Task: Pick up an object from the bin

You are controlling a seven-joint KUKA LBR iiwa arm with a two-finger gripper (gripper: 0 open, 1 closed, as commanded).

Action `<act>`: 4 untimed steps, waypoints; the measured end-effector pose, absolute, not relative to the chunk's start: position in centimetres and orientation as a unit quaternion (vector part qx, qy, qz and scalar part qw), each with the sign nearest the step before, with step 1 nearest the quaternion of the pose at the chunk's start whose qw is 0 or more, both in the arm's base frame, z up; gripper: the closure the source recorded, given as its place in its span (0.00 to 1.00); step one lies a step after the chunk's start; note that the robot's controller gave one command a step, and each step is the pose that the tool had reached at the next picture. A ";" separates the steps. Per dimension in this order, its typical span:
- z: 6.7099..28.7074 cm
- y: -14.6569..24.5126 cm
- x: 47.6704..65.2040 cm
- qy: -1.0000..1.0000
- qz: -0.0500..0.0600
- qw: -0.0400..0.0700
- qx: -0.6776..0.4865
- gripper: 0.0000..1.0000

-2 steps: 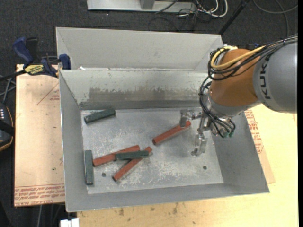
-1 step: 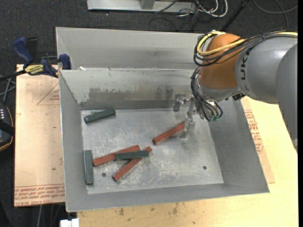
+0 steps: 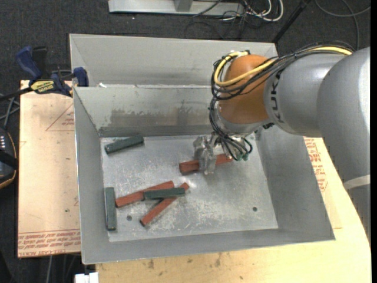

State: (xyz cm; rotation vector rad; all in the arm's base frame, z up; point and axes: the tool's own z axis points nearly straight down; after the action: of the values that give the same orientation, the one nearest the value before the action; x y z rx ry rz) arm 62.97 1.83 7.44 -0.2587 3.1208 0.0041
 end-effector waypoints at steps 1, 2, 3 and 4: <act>7.4 1.8 63.0 0.997 0.001 0.005 -0.083 1.00; 12.3 2.8 61.9 0.996 0.001 -0.002 -0.094 1.00; 15.0 -1.9 63.4 0.995 0.001 0.003 -0.099 1.00; 19.7 -1.2 64.5 0.998 -0.002 0.000 -0.070 1.00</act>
Offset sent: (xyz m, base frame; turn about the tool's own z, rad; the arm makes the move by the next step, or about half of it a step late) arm -0.0250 0.0362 0.1883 -0.0880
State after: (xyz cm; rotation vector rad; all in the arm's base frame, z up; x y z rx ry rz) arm 64.54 -1.16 19.73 -0.2215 3.1347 -0.0062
